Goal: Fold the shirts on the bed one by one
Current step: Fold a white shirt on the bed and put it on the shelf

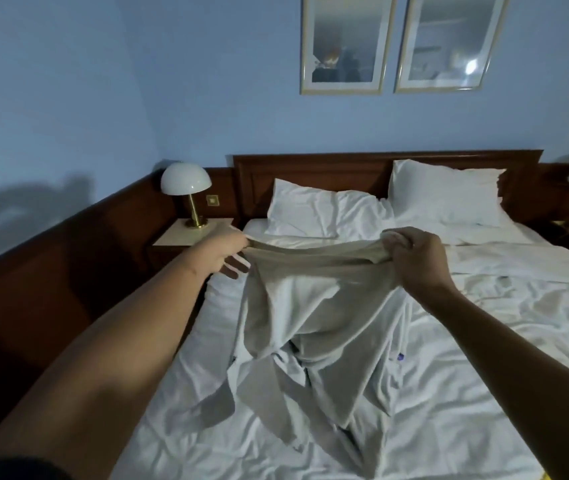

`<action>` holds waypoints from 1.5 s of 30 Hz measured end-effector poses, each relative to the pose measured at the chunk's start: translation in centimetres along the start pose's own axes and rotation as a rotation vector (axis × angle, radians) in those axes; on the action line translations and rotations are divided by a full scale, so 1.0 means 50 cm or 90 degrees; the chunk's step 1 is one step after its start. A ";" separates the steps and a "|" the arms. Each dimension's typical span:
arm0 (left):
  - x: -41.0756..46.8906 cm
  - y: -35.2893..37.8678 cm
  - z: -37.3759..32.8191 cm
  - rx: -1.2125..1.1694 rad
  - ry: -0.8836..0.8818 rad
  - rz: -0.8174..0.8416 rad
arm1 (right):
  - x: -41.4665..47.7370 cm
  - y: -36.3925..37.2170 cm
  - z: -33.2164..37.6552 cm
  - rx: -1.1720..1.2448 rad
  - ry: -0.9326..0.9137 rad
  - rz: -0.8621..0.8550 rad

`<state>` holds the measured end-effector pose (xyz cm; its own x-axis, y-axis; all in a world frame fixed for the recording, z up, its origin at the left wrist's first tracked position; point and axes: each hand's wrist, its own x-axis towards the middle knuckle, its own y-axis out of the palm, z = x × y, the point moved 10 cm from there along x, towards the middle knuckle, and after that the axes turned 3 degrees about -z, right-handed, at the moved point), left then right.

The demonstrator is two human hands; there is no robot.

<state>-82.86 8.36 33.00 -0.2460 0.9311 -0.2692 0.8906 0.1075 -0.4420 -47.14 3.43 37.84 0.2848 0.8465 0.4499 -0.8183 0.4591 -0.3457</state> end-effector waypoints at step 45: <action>0.000 0.072 -0.010 0.204 0.453 0.084 | 0.050 -0.044 -0.141 -0.110 0.119 -0.154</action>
<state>-79.48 8.95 31.84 0.2548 0.9398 0.2277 0.7150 -0.0245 -0.6987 -41.10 6.45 33.90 0.5602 0.7349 0.3823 -0.6239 0.6779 -0.3888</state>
